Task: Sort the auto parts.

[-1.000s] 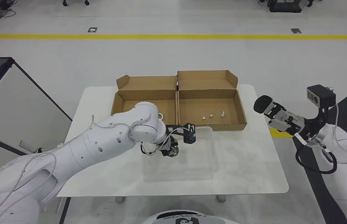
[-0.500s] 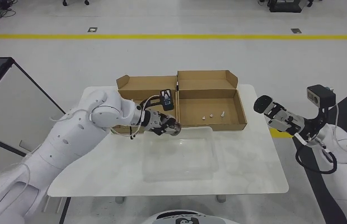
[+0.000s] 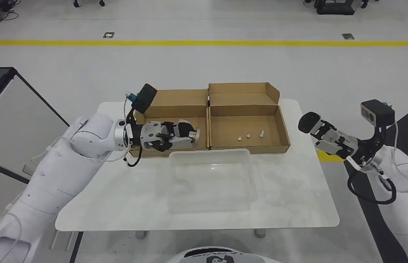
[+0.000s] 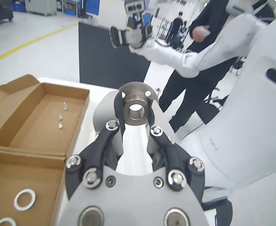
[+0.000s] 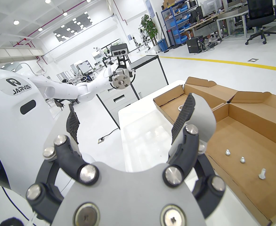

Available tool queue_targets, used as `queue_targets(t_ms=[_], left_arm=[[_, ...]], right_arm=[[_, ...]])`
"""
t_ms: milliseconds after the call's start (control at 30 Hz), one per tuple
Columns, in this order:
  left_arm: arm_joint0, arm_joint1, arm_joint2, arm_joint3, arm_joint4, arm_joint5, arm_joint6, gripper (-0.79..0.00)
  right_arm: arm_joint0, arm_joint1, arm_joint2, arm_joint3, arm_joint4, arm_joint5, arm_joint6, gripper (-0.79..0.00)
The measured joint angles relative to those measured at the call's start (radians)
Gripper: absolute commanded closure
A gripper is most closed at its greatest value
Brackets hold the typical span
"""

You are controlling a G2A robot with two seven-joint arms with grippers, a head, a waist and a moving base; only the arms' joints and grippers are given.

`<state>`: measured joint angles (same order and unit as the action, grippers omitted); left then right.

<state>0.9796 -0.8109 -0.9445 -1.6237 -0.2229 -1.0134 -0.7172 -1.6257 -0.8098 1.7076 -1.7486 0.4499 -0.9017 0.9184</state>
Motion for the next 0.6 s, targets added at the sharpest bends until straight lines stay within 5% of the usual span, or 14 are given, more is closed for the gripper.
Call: queue_targets(t_ms=[133,600], left_arm=[[0.008,-0.001,-0.021,-0.008,-0.144,0.001,-0.025,0.000],[0.037,-0.001,-0.030,-0.022,-0.185,0.004,-0.001,0.000]], right_arm=[[0.000,0.000,0.000,0.000,0.000,0.000,0.000,-0.785],[0.000,0.000,0.000,0.000,0.000,0.000,0.000,-0.785]])
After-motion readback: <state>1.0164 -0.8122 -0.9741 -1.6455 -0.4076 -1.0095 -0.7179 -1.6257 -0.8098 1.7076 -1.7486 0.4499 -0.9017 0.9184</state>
